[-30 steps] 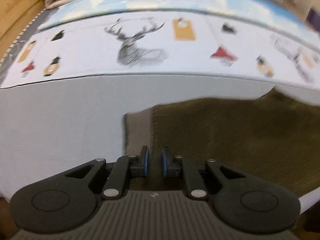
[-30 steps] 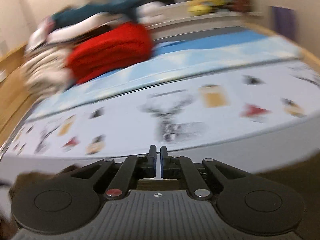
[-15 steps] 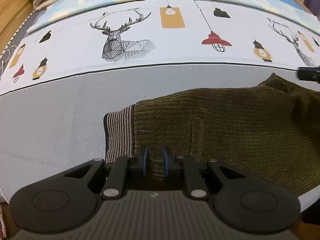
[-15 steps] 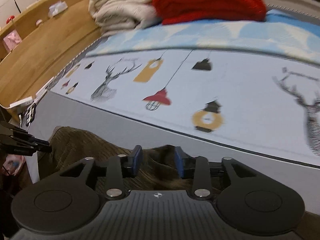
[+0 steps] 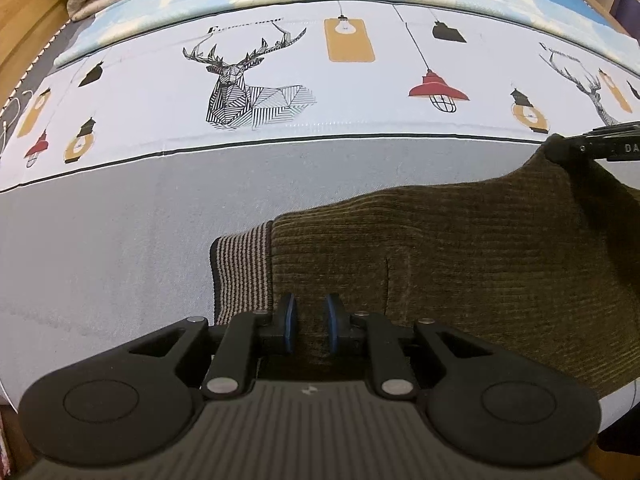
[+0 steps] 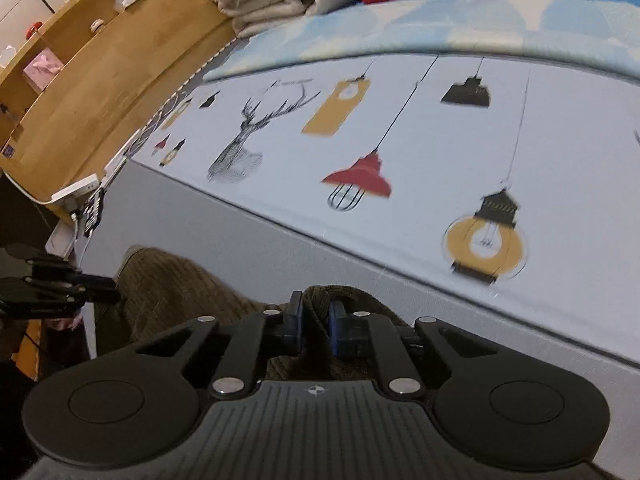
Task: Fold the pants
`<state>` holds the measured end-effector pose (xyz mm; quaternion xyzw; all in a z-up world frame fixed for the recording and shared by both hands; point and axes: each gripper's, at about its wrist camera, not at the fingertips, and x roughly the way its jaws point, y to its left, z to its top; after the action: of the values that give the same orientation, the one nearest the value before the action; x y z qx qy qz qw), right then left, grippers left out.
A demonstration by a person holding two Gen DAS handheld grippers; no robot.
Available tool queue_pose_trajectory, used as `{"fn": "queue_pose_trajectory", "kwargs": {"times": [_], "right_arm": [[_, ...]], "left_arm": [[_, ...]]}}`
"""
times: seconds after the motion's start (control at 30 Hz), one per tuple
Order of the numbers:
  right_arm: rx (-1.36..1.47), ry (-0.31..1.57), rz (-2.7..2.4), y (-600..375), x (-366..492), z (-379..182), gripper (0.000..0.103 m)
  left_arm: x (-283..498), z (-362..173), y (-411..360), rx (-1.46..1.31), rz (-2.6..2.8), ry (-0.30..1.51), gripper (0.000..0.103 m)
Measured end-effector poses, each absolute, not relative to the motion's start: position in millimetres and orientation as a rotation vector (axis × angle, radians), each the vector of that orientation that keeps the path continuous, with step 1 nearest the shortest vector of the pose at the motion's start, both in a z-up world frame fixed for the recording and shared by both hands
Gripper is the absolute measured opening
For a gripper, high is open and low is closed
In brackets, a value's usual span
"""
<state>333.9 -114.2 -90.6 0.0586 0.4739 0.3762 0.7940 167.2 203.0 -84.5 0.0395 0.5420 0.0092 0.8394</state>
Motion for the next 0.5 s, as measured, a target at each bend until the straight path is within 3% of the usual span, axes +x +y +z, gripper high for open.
{"fn": "queue_pose_trajectory", "kwargs": {"times": [0.17, 0.3, 0.4, 0.5], "right_arm": [[0.011, 0.998, 0.716, -103, 327, -109, 0.014], [-0.054, 0.939, 0.62, -101, 325, -113, 0.029], [-0.142, 0.853, 0.449, -109, 326, -102, 0.024], [-0.036, 0.814, 0.372, -137, 334, -83, 0.024]], "left_arm": [[167, -85, 199, 0.095, 0.015, 1.148, 0.018], [165, -85, 195, 0.107, 0.007, 1.145, 0.018], [165, -84, 196, 0.107, 0.013, 1.142, 0.018], [166, -82, 196, 0.101, 0.012, 1.135, 0.018]]}}
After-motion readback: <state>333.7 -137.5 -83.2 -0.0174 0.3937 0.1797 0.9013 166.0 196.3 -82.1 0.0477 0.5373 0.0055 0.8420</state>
